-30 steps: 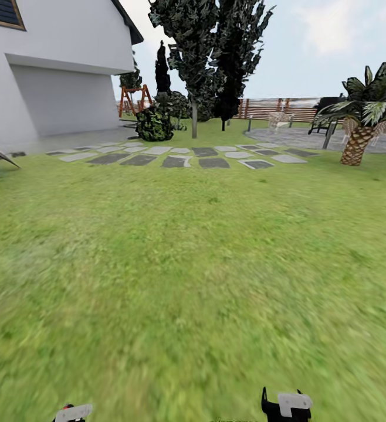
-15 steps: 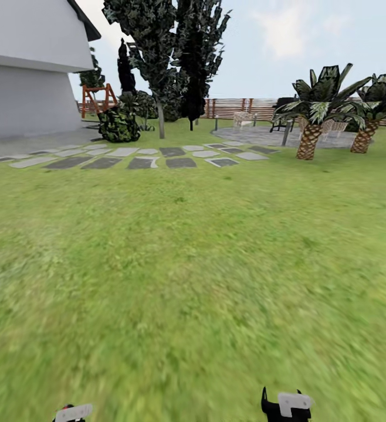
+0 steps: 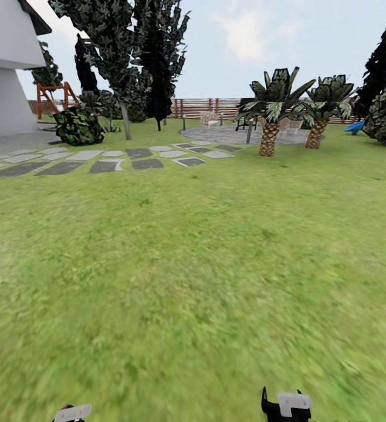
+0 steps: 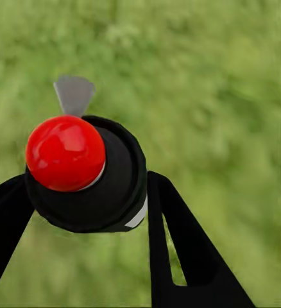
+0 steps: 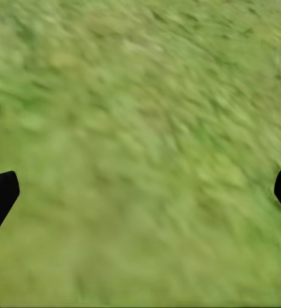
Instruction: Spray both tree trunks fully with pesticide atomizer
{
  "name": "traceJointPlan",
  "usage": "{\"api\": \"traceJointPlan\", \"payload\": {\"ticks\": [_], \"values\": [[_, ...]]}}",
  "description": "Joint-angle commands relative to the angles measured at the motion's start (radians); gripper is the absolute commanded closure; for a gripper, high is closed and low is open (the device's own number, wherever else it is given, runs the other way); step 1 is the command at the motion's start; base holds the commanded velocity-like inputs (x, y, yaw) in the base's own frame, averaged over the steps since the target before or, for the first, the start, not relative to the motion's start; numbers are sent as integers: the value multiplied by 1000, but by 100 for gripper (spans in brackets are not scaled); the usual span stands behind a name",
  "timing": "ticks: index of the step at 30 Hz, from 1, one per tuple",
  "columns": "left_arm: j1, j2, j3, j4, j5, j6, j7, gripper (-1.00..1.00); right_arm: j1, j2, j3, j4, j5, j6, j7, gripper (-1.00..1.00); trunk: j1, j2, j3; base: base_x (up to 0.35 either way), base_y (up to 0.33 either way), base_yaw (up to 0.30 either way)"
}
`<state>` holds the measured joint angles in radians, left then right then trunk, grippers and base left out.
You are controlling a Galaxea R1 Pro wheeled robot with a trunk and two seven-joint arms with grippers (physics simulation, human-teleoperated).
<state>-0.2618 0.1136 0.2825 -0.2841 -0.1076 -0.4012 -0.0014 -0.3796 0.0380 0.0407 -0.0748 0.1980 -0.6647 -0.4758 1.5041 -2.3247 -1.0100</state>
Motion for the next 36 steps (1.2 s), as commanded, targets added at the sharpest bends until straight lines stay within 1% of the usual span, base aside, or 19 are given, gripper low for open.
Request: {"api": "traceJointPlan", "payload": {"ticks": [1,12,18,36], "values": [[0,0,7,0,-10,-4,0,100,-1,0,4,1,8,2,-10,-100,0,0,-1,131,-275,-299],[0,0,7,3,-10,-2,2,100,-1,0,4,1,8,2,-10,-100,0,0,-1,147,-274,-299],[-1,6,7,3,-10,-2,3,100,-1,0,4,1,8,2,-10,-100,0,0,-1,156,-272,-299],[-1,6,7,5,-10,-2,3,100,0,0,4,1,8,2,-10,-100,0,0,-1,172,-272,-299]]}}
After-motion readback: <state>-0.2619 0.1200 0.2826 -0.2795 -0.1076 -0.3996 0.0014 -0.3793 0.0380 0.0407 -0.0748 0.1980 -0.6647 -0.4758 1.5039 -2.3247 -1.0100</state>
